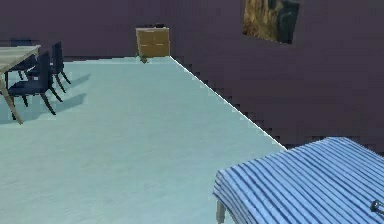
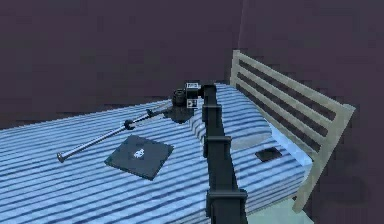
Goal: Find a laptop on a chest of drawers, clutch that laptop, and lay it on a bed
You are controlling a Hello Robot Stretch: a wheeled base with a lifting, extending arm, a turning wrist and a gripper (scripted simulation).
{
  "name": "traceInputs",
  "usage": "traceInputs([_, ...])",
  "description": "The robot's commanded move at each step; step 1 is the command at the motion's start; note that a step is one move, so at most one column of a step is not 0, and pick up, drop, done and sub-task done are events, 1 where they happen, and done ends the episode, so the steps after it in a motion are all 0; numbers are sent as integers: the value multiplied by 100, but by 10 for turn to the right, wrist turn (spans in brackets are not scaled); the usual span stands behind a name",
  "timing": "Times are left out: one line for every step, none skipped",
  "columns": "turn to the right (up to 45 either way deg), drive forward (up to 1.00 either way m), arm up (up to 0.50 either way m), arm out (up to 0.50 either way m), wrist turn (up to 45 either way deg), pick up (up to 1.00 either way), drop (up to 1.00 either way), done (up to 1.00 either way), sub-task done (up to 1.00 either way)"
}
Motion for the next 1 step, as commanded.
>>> traceInputs([0,0,0,0,0,0,0,100,0])
